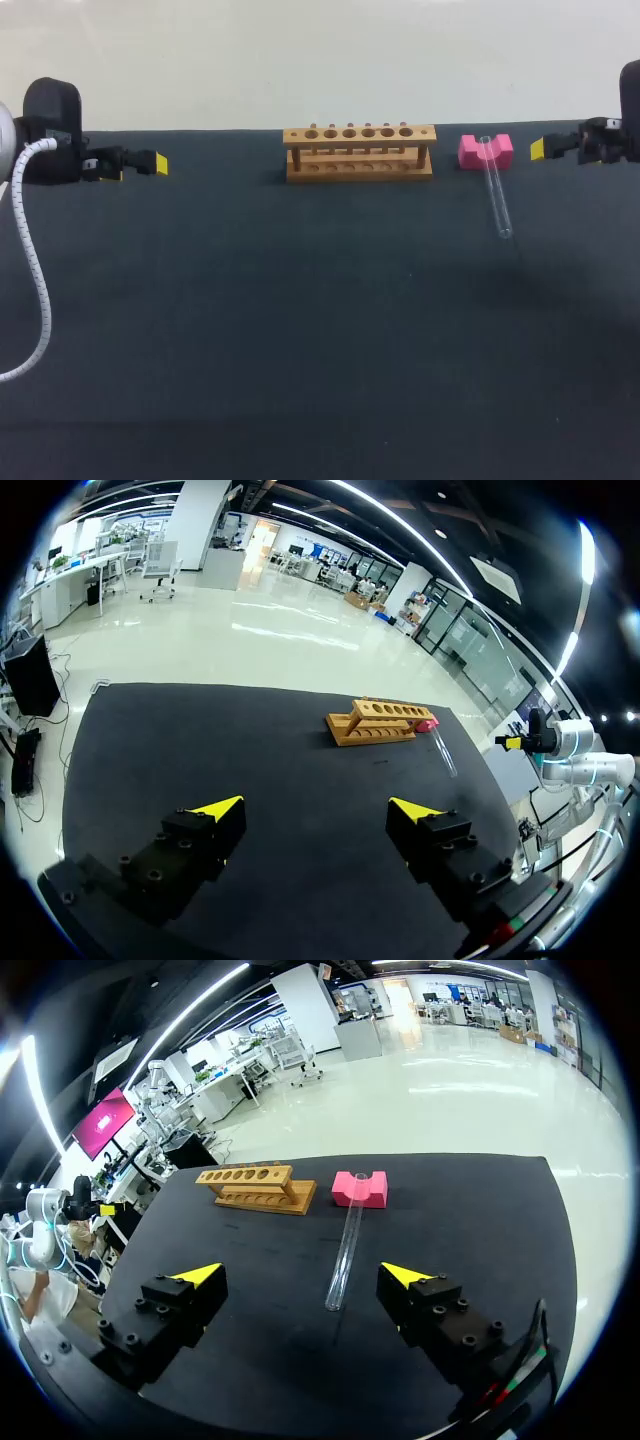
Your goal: Grasp the test tube, adjust it, and insert it.
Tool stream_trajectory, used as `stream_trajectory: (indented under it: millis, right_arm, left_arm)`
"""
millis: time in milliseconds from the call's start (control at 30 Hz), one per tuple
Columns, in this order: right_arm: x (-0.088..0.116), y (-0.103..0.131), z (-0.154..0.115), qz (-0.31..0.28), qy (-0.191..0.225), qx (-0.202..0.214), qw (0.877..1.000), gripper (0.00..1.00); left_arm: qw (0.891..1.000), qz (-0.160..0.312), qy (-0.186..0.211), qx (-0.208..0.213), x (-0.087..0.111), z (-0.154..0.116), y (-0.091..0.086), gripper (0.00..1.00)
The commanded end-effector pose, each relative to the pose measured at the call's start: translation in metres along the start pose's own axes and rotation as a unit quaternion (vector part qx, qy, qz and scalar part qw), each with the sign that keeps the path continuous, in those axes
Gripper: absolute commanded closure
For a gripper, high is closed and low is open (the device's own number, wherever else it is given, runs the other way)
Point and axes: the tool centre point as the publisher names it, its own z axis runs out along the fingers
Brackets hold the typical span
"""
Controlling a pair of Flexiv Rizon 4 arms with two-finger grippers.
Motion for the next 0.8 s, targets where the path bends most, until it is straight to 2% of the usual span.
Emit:
stream_trajectory:
  millis: [33,167,267,333,400,500,633,767,800]
  right_arm:
    - [-0.001,0.000,0.000,0.000,0.001,0.000,1.000,0.00]
    - [-0.001,0.000,0.000,0.000,0.001,0.000,1.000,0.00]
    - [-0.001,0.000,0.000,0.000,0.001,0.000,1.000,0.00]
    - [-0.001,0.000,0.000,0.000,0.001,0.000,1.000,0.00]
    - [-0.001,0.000,0.000,0.000,0.001,0.000,1.000,0.00]
    - [-0.001,0.000,0.000,0.000,0.001,0.000,1.000,0.00]
    - [-0.001,0.000,0.000,0.000,0.001,0.000,1.000,0.00]
    - [-0.001,0.000,0.000,0.000,0.001,0.000,1.000,0.00]
    - [-0.001,0.000,0.000,0.000,0.001,0.000,1.000,0.00]
  left_arm:
    - [1.000,0.006,-0.001,0.004,-0.002,0.000,-0.002,0.00]
    - [0.998,0.043,-0.012,0.053,-0.002,-0.001,-0.002,0.00]
    - [0.993,0.085,-0.013,0.075,-0.003,0.000,0.000,0.00]
    - [0.991,0.114,-0.016,0.074,-0.002,0.000,0.003,0.00]
    - [0.986,0.124,-0.016,0.107,-0.002,0.000,0.007,0.00]
    - [0.969,0.188,-0.023,0.156,-0.001,0.002,0.010,0.00]
    - [0.947,0.239,-0.035,0.211,-0.005,0.007,0.015,0.00]
    - [0.927,0.295,-0.054,0.224,-0.013,0.016,0.019,0.00]
    - [0.925,0.304,-0.054,0.221,-0.014,0.019,0.020,0.00]
